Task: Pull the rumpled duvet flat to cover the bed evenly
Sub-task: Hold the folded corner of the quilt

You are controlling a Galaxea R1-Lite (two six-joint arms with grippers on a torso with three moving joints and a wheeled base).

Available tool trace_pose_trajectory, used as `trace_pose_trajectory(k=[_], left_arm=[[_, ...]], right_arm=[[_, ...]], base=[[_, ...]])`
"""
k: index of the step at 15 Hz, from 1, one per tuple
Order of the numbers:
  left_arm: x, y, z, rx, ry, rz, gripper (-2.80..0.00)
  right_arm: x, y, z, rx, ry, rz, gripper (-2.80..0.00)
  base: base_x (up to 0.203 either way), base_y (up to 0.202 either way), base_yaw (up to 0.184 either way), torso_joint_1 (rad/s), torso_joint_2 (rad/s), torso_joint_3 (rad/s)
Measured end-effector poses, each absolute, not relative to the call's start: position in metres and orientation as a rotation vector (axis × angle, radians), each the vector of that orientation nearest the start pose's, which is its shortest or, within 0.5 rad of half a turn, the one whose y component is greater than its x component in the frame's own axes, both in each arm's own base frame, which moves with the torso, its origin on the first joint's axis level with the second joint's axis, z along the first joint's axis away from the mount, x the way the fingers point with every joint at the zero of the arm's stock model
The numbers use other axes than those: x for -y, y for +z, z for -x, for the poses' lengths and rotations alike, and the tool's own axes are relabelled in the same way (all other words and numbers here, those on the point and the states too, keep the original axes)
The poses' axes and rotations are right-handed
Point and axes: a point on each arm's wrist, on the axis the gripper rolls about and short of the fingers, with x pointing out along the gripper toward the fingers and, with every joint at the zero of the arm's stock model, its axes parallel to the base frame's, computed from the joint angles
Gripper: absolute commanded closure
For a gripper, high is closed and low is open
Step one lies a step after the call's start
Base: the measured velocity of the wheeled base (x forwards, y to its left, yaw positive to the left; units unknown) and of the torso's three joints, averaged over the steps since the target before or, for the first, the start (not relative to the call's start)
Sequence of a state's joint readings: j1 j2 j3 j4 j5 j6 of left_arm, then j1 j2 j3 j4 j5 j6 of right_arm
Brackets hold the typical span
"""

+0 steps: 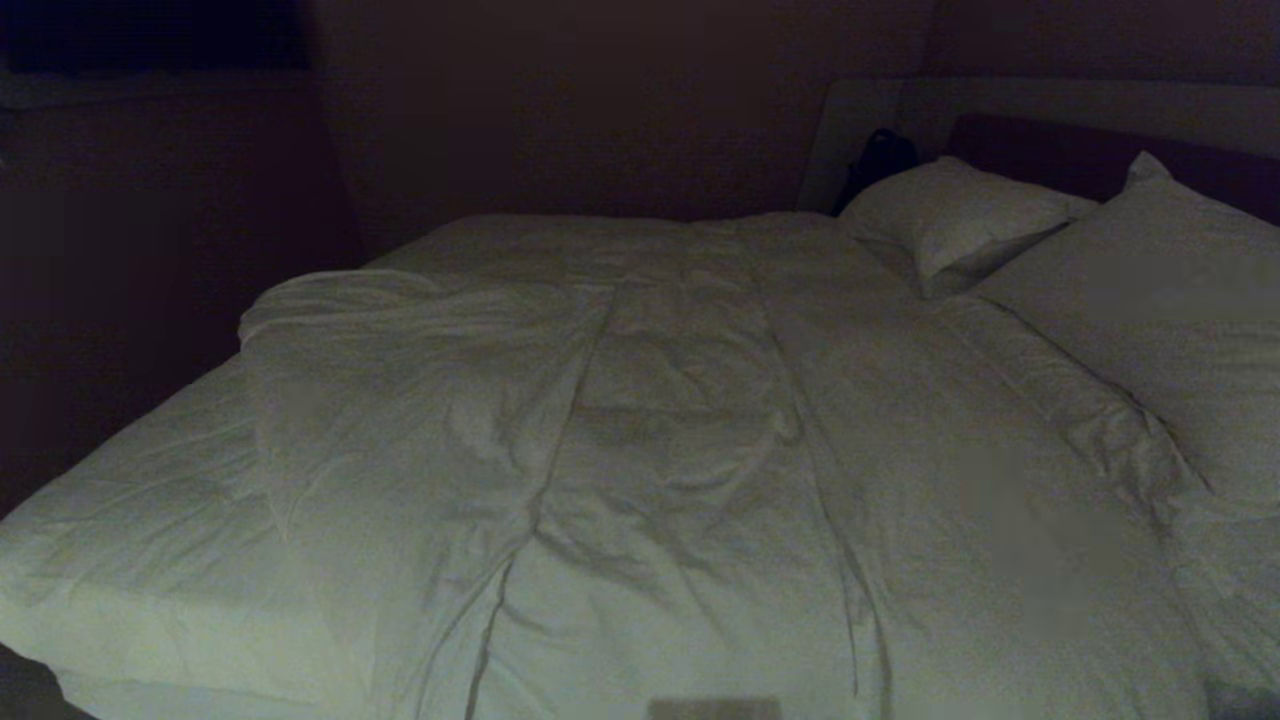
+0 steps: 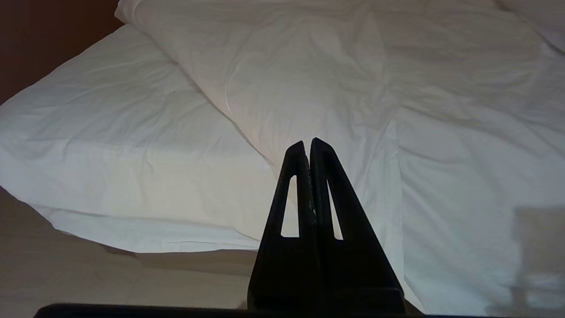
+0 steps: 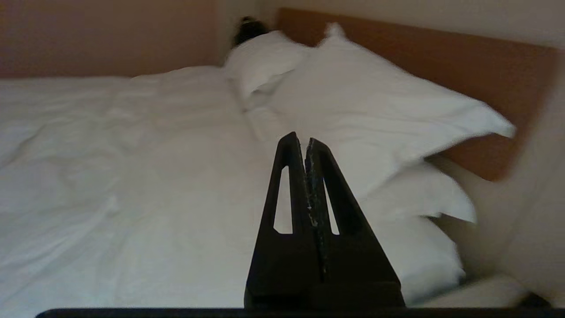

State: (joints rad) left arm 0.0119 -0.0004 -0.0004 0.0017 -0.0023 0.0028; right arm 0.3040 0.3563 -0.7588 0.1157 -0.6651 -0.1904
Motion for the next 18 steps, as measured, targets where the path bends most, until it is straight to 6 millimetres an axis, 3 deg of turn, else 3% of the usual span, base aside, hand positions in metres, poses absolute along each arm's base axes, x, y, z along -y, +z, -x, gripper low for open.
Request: trace_pose_trajectory(k=[6,18], left_arm=[[0.000,0.076,0.023,0.000,0.010,-0.003,0.00],[0.000,0.076,0.023,0.000,0.010,-0.003,0.00]], right_arm=[[0.028,0.257,0.063,0.261,-0.514,-0.008,0.00],[0.019,0.250,0.066,0.258,-0.696,-0.025,0.00]], base=[[0.000,0.000,0.000,0.000,0.00,0.000],[0.000,0.000,0.000,0.000,0.00,0.000]])
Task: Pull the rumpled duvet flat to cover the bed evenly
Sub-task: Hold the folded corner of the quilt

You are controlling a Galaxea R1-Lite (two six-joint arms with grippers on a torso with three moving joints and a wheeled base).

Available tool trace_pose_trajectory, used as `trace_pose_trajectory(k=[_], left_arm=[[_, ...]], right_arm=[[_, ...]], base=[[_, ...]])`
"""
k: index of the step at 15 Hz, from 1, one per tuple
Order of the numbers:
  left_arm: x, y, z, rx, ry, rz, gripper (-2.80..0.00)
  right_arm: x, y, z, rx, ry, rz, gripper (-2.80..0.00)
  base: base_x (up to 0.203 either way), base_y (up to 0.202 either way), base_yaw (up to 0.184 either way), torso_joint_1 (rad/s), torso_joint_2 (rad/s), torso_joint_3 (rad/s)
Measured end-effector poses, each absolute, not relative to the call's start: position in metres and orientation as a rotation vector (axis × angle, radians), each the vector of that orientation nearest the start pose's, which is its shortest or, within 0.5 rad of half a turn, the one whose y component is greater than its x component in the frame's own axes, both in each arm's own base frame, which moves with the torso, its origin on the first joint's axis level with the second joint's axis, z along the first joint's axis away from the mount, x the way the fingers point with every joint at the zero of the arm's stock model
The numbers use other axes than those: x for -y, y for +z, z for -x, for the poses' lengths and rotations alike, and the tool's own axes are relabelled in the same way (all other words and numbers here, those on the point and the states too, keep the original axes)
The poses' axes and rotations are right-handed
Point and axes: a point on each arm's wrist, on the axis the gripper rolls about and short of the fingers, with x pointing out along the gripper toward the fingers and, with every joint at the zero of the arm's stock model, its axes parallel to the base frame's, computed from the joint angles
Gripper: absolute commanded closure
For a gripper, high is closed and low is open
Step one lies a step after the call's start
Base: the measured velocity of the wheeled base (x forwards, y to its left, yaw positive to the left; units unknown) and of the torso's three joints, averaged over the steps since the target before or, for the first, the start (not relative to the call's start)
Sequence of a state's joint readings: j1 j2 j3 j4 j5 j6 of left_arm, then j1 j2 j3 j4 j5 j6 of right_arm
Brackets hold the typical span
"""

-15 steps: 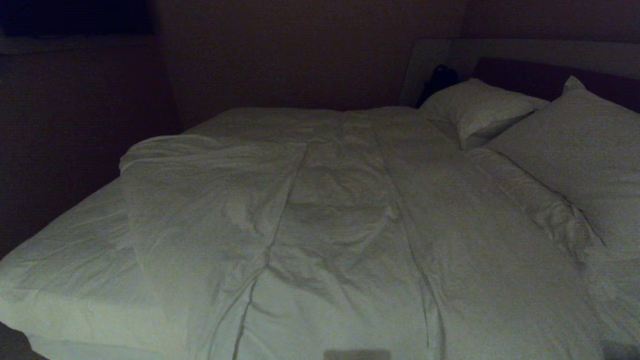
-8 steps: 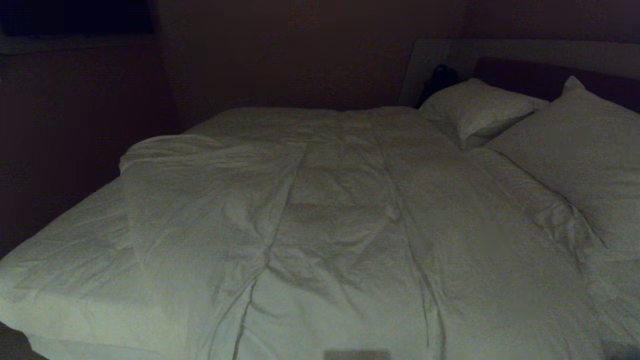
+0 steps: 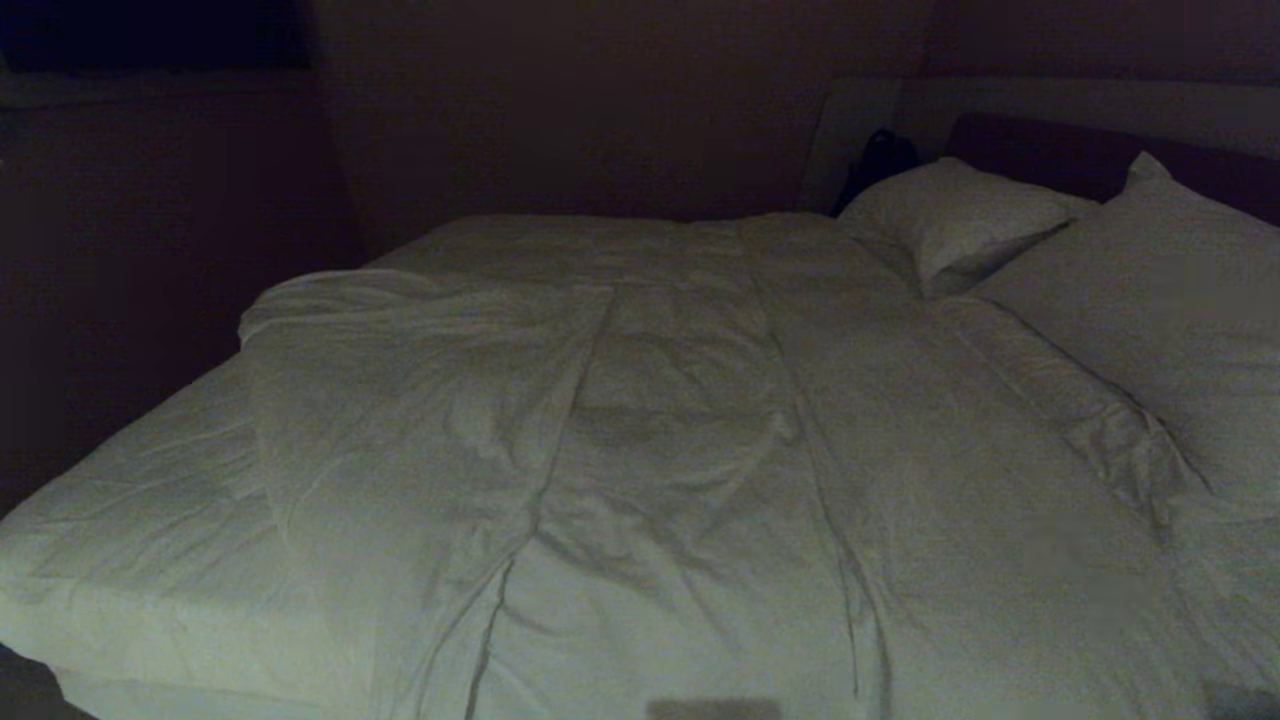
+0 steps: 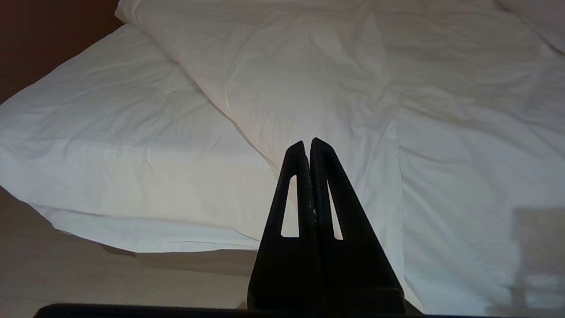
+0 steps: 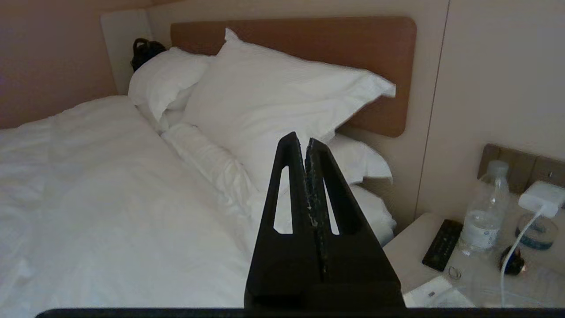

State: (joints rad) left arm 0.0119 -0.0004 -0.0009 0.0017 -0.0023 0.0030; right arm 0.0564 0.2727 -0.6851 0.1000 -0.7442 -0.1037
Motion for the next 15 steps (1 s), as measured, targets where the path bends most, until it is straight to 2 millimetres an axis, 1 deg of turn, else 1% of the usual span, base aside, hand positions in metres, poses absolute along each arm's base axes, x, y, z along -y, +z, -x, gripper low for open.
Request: trace_pose_trajectory(k=[5,9,12,15], left_arm=[[0.000,0.076,0.023,0.000,0.009,-0.003,0.00],[0.000,0.075,0.023,-0.001,0.009,-0.003,0.00],[0.000,0.075,0.023,-0.001,0.010,-0.003,0.00],[0.000,0.075,0.023,-0.001,0.009,-0.003,0.00]], right_arm=[[0.017,0.233,0.063,0.253,-0.615,-0.072,0.00],[0.014,0.222,0.064,0.246,-0.637,-0.081,0.00],[0.014,0.211,0.069,0.258,-0.658,-0.089,0.00],[0.013,0.200,0.079,0.301,-0.633,-0.101,0.00]], base=[[0.000,0.000,0.000,0.000,0.00,0.000],[0.000,0.000,0.000,0.000,0.00,0.000],[0.000,0.000,0.000,0.000,0.00,0.000],[0.000,0.000,0.000,0.000,0.00,0.000]])
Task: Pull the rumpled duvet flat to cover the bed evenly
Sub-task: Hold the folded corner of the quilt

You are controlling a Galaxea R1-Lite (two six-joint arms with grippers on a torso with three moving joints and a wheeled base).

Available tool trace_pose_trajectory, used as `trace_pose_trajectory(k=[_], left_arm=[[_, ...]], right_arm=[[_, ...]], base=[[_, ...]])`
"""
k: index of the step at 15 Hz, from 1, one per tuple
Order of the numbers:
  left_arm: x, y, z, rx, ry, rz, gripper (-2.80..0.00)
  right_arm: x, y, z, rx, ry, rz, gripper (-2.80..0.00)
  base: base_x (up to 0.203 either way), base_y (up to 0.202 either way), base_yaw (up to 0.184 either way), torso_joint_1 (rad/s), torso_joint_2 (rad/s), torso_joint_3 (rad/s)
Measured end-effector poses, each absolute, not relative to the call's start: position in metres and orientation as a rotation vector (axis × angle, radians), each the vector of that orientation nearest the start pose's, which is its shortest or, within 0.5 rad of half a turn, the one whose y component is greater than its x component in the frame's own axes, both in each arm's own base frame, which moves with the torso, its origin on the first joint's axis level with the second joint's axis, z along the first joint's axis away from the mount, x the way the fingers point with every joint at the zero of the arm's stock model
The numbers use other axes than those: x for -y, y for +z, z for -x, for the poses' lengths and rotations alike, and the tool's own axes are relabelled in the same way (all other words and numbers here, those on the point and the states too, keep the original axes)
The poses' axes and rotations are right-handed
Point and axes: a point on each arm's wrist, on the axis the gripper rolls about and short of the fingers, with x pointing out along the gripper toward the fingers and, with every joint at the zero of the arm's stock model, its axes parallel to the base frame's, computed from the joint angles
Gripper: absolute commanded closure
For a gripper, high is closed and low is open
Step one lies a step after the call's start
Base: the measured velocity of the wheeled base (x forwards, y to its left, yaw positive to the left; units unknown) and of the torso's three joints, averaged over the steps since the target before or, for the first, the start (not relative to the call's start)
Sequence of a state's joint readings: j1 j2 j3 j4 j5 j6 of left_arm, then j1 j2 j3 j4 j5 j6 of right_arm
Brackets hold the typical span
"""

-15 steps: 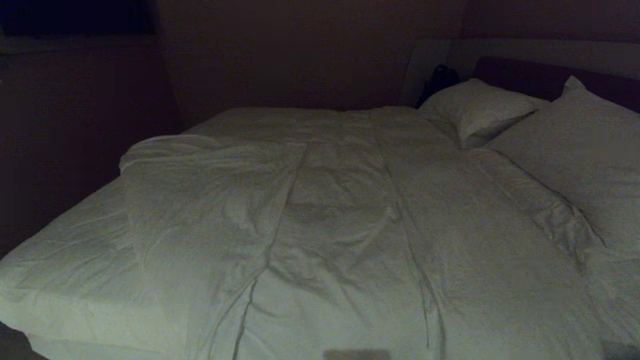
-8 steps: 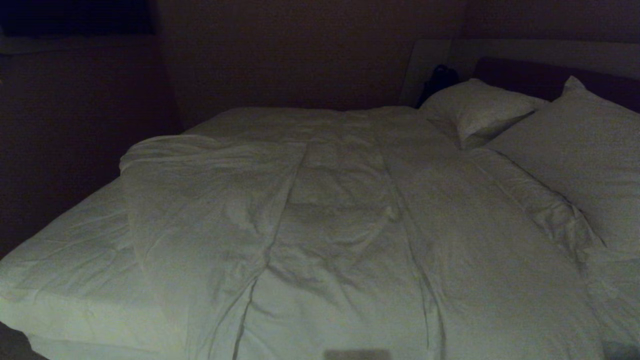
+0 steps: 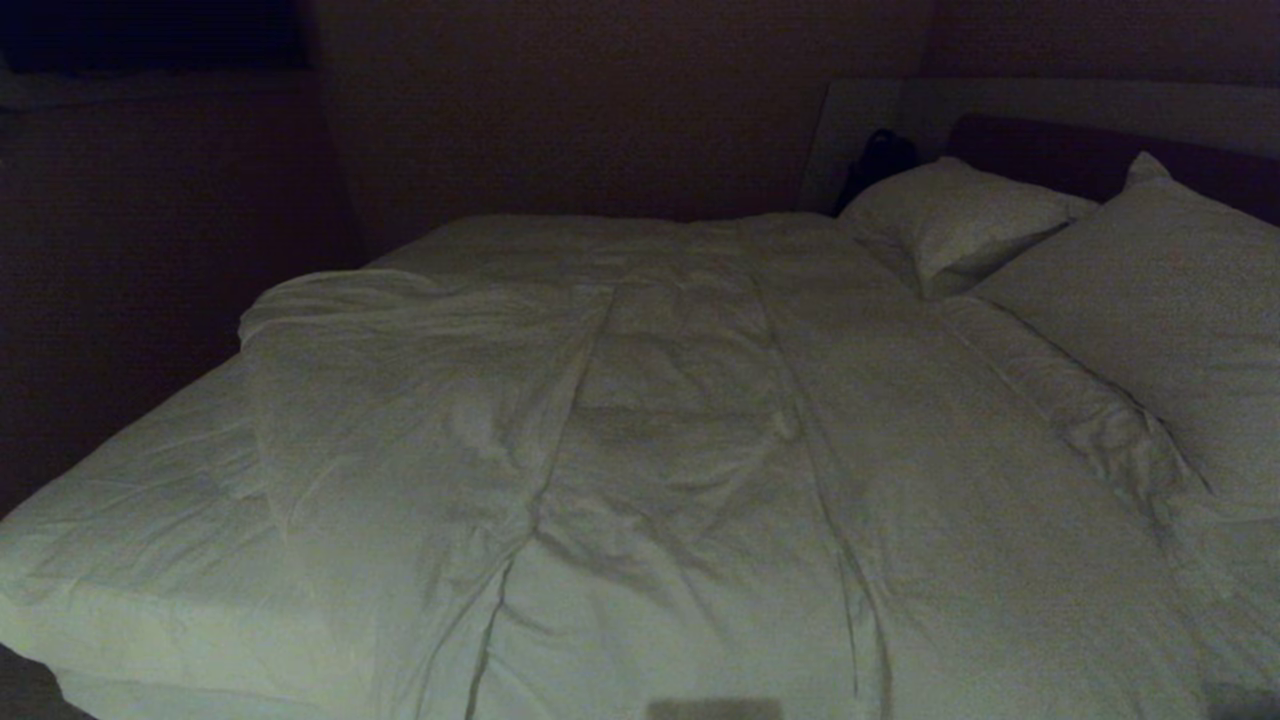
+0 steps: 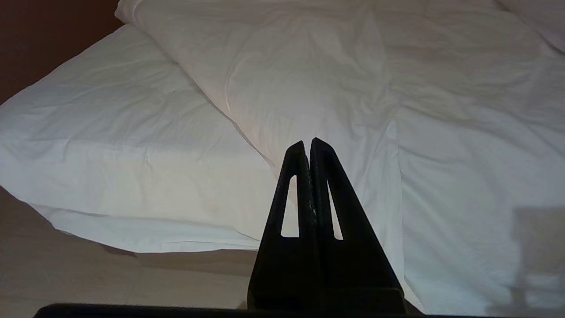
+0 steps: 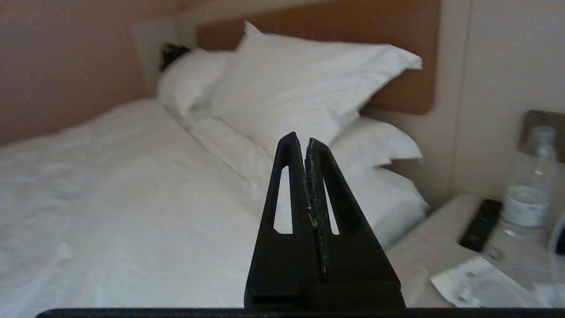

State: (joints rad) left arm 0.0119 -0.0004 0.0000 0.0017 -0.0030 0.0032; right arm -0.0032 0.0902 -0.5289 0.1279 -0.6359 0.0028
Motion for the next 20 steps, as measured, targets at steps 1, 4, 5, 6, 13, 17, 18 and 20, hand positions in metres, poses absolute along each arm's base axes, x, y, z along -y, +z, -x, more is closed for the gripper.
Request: trace_pose_trajectory(k=[1,4,5,6,13,17,18,20], left_arm=[[0.000,0.075,0.023,-0.001,0.009,-0.003,0.00],[0.000,0.075,0.023,-0.001,0.010,-0.003,0.00],[0.000,0.075,0.023,-0.001,0.010,-0.003,0.00],[0.000,0.076,0.023,0.000,0.010,-0.003,0.00],[0.000,0.076,0.023,-0.001,0.010,-0.003,0.00],[0.000,0.075,0.023,-0.001,0.010,-0.003,0.00],[0.000,0.075,0.023,-0.001,0.009,-0.003,0.00],[0.000,0.075,0.023,-0.001,0.010,-0.003,0.00]], right_arm=[[0.013,0.196,0.083,0.316,-0.615,-0.102,0.00],[0.011,0.188,0.086,0.340,-0.539,-0.096,0.00],[0.011,0.184,0.084,0.335,-0.505,-0.088,0.00],[0.010,0.179,0.081,0.321,-0.465,-0.077,0.00],[0.005,0.170,0.072,0.293,-0.227,0.028,0.00],[0.003,0.182,0.080,0.350,-0.191,0.148,0.00],[0.003,0.176,0.076,0.325,-0.189,0.183,0.00],[0.003,0.162,0.064,0.273,-0.180,0.235,0.00]], base=[[0.000,0.000,0.000,0.000,0.00,0.000],[0.000,0.000,0.000,0.000,0.00,0.000],[0.000,0.000,0.000,0.000,0.00,0.000],[0.000,0.000,0.000,0.000,0.00,0.000],[0.000,0.000,0.000,0.000,0.00,0.000],[0.000,0.000,0.000,0.000,0.00,0.000],[0.000,0.000,0.000,0.000,0.00,0.000],[0.000,0.000,0.000,0.000,0.00,0.000]])
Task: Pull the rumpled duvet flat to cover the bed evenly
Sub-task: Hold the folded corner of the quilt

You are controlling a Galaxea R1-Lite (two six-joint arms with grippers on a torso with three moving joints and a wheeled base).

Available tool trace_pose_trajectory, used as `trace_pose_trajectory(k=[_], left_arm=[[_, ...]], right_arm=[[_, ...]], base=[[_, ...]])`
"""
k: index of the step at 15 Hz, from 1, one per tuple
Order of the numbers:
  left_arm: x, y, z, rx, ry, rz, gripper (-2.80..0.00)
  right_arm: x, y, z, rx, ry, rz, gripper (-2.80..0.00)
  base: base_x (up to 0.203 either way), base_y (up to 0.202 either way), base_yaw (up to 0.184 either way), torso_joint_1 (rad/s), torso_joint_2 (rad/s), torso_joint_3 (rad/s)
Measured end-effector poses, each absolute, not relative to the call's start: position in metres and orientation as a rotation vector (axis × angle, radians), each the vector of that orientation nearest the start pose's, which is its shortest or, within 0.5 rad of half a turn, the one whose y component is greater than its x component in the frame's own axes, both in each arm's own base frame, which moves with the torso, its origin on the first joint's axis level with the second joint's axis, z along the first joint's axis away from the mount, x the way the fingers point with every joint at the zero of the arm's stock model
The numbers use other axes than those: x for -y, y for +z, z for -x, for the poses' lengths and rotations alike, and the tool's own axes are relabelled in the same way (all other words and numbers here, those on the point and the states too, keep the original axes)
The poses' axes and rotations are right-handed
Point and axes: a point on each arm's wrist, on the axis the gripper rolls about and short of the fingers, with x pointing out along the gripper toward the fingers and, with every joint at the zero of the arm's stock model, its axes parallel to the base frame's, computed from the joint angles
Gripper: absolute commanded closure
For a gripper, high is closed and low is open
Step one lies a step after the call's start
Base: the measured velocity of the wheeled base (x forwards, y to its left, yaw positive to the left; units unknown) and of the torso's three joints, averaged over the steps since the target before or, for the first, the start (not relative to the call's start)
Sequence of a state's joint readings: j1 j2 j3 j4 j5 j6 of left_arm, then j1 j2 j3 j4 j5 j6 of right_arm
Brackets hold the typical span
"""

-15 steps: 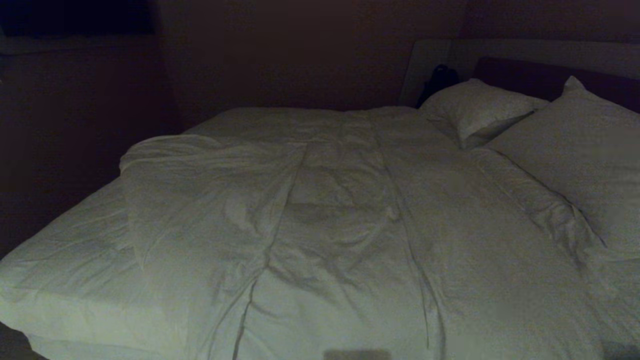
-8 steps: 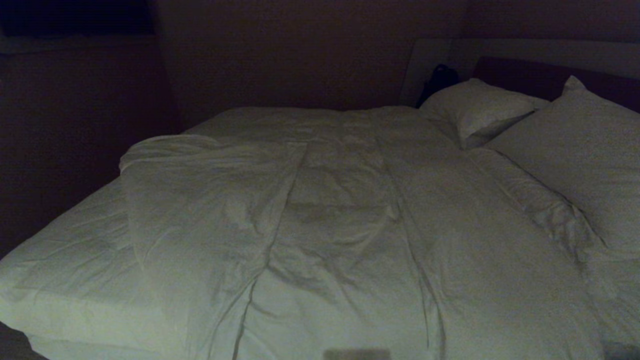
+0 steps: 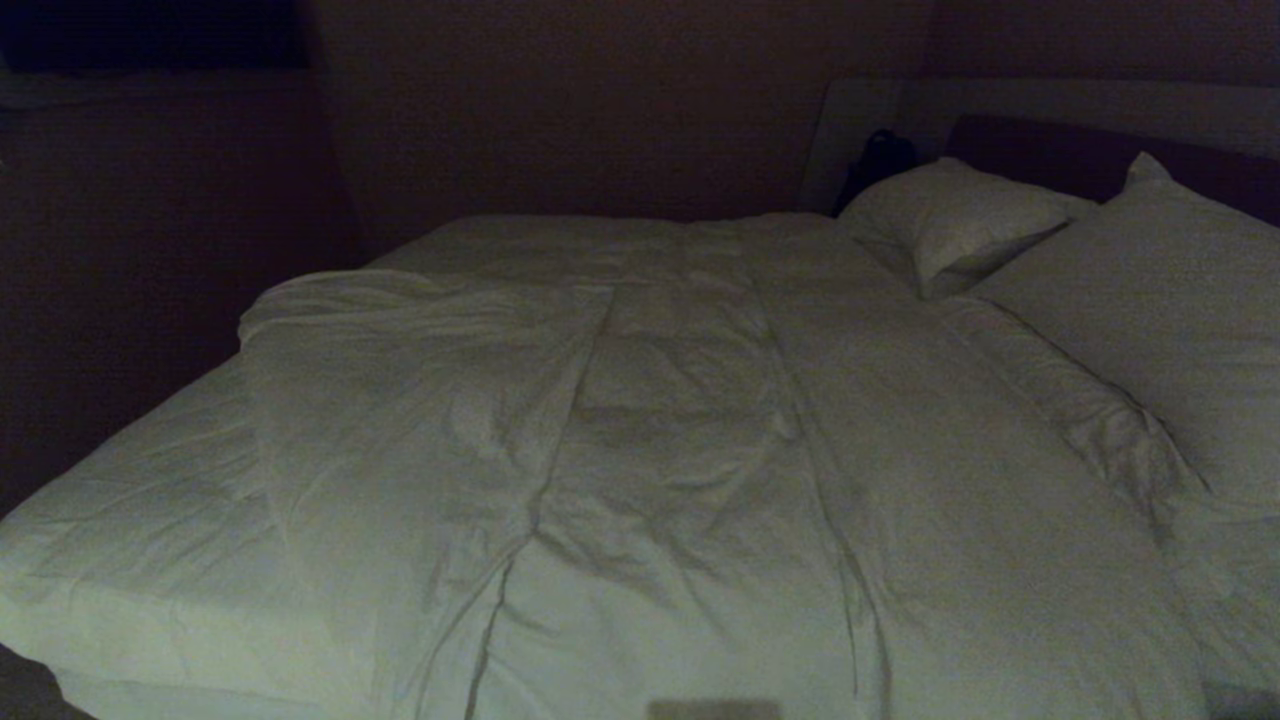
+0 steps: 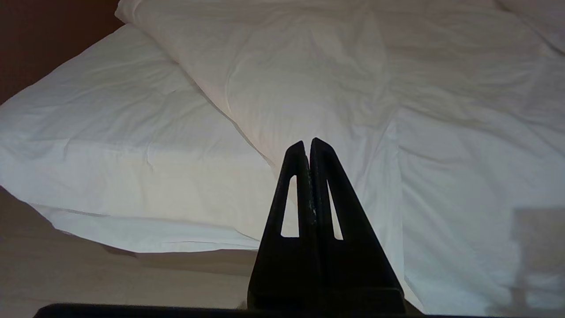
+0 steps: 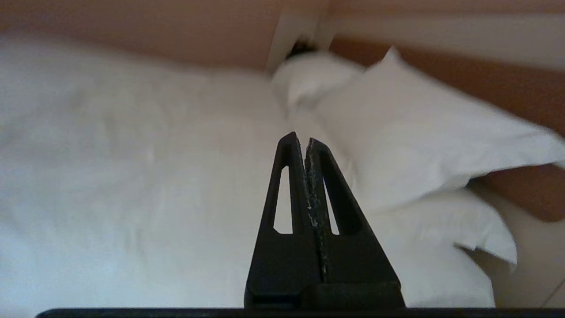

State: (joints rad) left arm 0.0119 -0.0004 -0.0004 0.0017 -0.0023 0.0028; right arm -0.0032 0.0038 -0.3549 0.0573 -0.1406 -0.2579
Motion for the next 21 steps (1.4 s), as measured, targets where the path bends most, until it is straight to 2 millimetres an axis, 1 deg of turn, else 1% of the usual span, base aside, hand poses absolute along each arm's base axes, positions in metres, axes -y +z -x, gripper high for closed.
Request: trace_pose_trajectory(k=[4,7,10,14,21], left_arm=[[0.000,0.075,0.023,-0.001,0.010,-0.003,0.00],[0.000,0.075,0.023,-0.001,0.010,-0.003,0.00],[0.000,0.075,0.023,-0.001,0.010,-0.004,0.00],[0.000,0.075,0.023,-0.001,0.009,-0.003,0.00],[0.000,0.075,0.023,-0.001,0.010,-0.003,0.00]], right_arm=[[0.002,0.120,0.039,0.151,-0.129,0.272,0.00],[0.002,0.107,0.032,0.125,-0.091,0.238,0.00],[0.001,0.093,0.027,0.081,-0.071,0.169,0.00],[0.001,0.088,0.025,0.064,-0.061,0.092,0.00],[0.000,0.078,0.023,0.017,-0.002,0.073,0.00]], base=[[0.000,0.000,0.000,0.000,0.00,0.000],[0.000,0.000,0.000,0.000,0.00,0.000],[0.000,0.000,0.000,0.000,0.00,0.000],[0.000,0.000,0.000,0.000,0.00,0.000],[0.000,0.000,0.000,0.000,0.00,0.000]])
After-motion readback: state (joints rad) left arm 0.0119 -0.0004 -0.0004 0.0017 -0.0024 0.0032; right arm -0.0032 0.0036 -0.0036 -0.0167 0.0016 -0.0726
